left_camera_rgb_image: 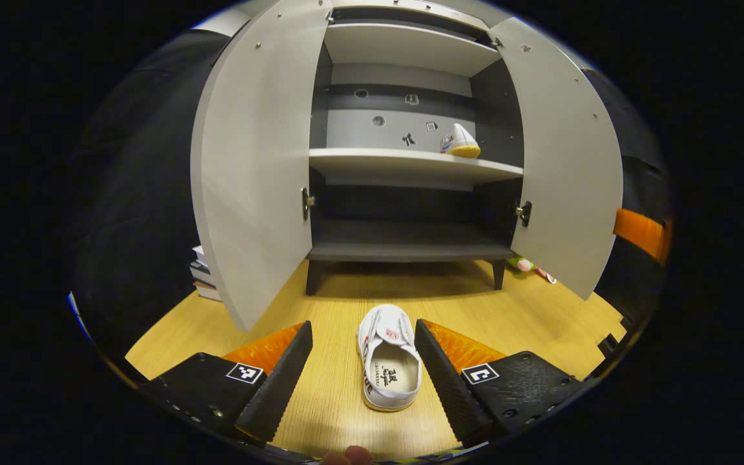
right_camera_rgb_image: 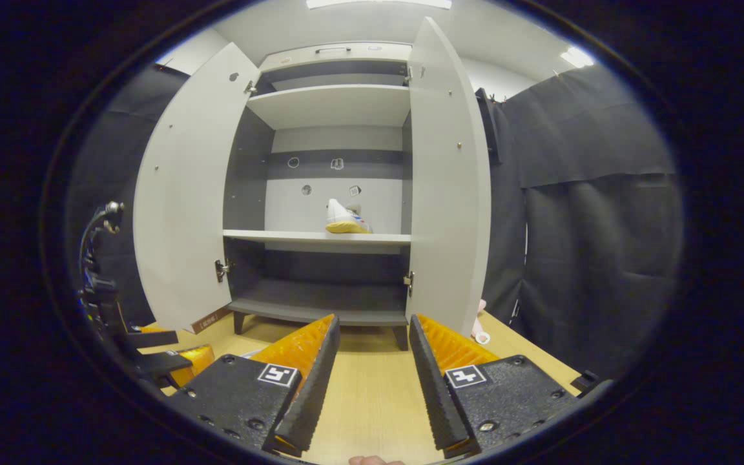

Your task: Grab one shoe with the right hand and put it into the shoe cabinet, grab the other shoe with the left hand and put it into the shoe cabinet; then close the right door with the right hand and the left door with the left hand.

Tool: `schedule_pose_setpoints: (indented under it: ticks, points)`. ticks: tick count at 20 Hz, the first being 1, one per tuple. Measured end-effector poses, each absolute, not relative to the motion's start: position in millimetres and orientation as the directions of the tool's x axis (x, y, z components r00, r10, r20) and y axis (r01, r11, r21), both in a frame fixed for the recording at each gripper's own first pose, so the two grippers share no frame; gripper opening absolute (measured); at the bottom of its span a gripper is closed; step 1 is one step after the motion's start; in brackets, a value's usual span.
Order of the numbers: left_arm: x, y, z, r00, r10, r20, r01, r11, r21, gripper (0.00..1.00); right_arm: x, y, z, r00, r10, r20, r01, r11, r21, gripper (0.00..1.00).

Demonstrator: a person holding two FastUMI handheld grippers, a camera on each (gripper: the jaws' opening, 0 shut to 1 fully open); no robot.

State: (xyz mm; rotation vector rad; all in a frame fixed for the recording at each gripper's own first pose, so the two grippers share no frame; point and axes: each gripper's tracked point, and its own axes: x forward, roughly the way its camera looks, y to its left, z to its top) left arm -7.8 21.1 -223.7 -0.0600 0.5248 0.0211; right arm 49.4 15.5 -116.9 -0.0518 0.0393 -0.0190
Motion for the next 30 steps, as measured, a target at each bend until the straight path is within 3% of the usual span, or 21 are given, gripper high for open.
schedule_pose_setpoints:
  ticks: [5,9,13,23,26,27,29,30]
  points:
    - [-5.4,31.2,-292.8,0.753,-0.017,-0.658,-0.059,0.994,-0.094,0.96,49.7,8.4,-119.1,0.998,-0.029,-0.049,0.026,0.998,-0.049,0.75]
    - [12.5,36.6,-323.8,0.708,-0.03,-0.706,-0.076,0.99,-0.117,0.96,53.2,5.0,-123.3,0.997,-0.036,-0.065,0.031,0.997,-0.076,0.75]
    - [35.5,38.9,-349.2,0.687,-0.025,-0.726,-0.064,0.993,-0.096,0.96,57.6,5.5,-129.8,0.995,-0.028,-0.097,0.021,0.997,-0.073,0.74]
    - [85.7,36.1,-364.7,0.732,-0.076,-0.677,-0.055,0.984,-0.17,0.96,60.7,-0.5,-146.5,0.985,-0.053,-0.163,0.033,0.992,-0.122,0.74]
    - [91.2,23.6,-360.9,0.751,-0.113,-0.651,-0.034,0.978,-0.208,0.88,61.3,0.5,-148.7,0.983,-0.055,-0.173,0.031,0.99,-0.139,0.75]
    - [93.7,23.9,-359.9,0.757,-0.092,-0.647,-0.046,0.98,-0.194,0.77,60.4,0.6,-149.7,0.983,-0.057,-0.176,0.031,0.989,-0.143,0.75]
    - [93.4,27.7,-358.7,0.76,-0.059,-0.648,-0.057,0.986,-0.157,0.02,59.5,1.7,-152.1,0.982,-0.055,-0.183,0.029,0.989,-0.144,0.74]
    - [90.2,27.1,-357.5,0.753,-0.057,-0.655,-0.067,0.984,-0.163,0.05,58.9,2.7,-152.9,0.981,-0.053,-0.186,0.026,0.989,-0.144,0.75]
